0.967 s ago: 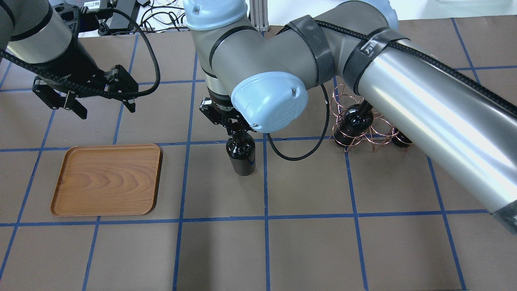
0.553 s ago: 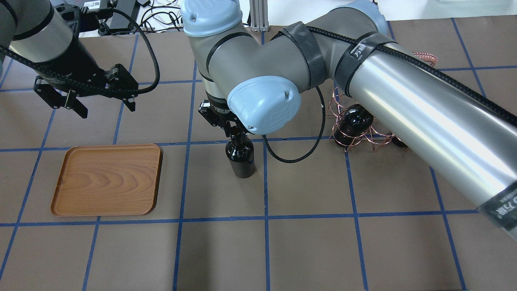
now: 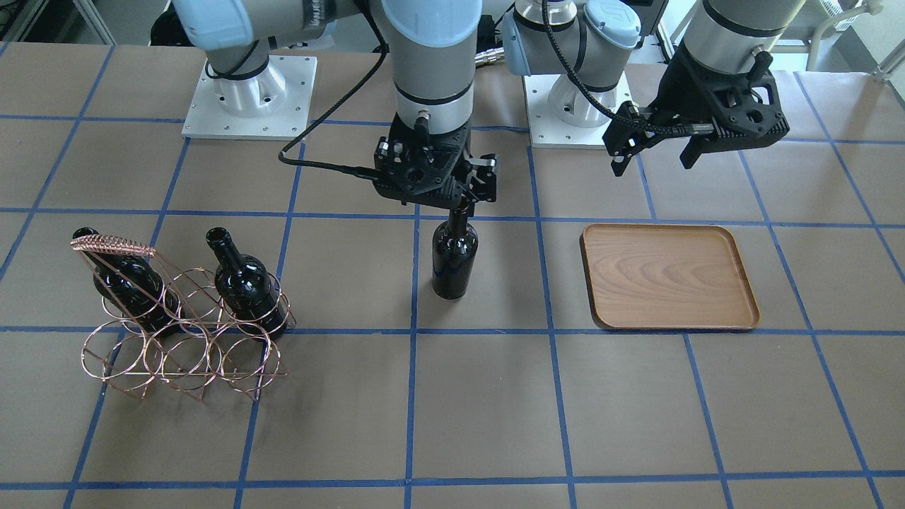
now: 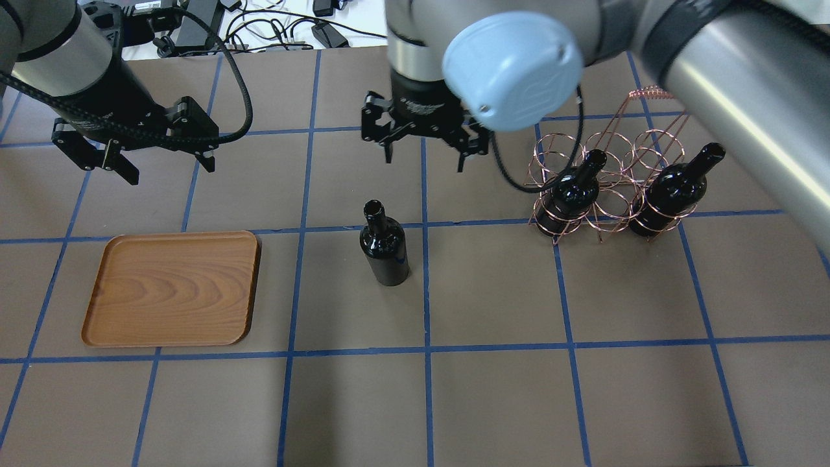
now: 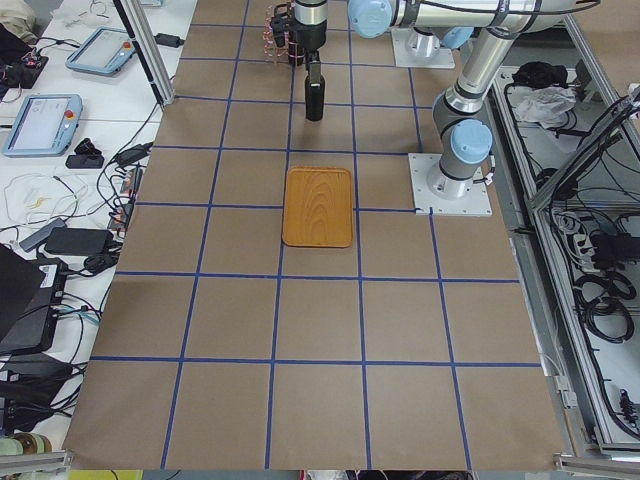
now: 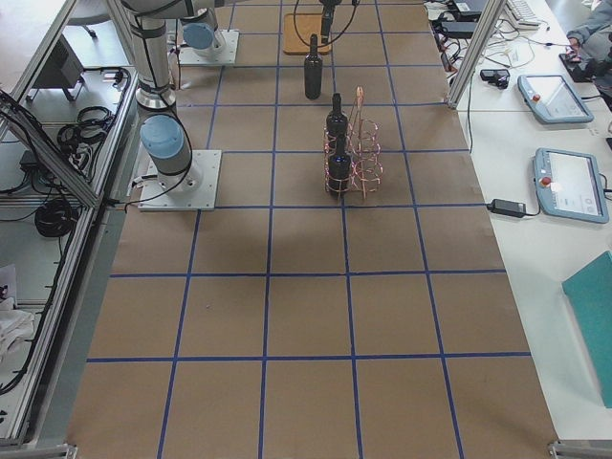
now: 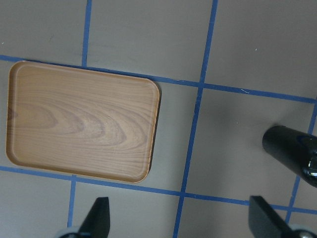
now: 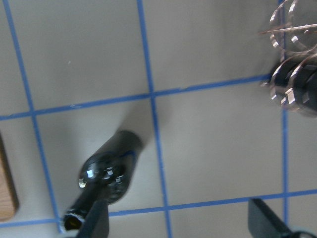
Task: Take wine from basket and place on tray
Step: 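Open the right gripper, release the upright bottle, and raise it back, then reach the left gripper over the standing bottle and grasp its neck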
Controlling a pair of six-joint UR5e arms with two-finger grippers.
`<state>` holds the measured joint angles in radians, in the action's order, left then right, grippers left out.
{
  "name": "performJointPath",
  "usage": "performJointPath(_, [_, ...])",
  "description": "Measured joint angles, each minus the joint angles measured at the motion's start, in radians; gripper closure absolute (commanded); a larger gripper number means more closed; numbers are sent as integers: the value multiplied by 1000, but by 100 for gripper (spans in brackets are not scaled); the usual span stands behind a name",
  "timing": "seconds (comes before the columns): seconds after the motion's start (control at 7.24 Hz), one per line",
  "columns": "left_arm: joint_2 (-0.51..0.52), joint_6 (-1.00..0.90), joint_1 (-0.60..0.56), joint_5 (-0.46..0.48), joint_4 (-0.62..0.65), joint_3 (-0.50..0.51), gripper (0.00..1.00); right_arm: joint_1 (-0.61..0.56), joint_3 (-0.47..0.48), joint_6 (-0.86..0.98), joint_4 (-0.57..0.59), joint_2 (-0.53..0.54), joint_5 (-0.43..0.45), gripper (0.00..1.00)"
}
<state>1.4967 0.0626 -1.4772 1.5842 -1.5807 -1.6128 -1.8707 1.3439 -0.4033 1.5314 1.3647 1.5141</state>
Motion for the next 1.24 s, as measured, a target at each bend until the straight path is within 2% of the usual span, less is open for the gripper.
performJointPath(0.28, [4, 12, -60, -8, 26, 9, 0, 207, 0, 392, -116, 129, 79, 2])
performJointPath(0.41, [11, 33, -125, -12, 47, 12, 0, 262, 8, 490, -140, 173, 95, 5])
performJointPath(0.83, [48, 114, -296, -16, 102, 11, 0, 295, 47, 523, -58, 196, 67, 0])
performJointPath(1.24, [136, 144, -387, -17, 190, 1, 0, 266, 45, 417, -36, 188, 84, 0])
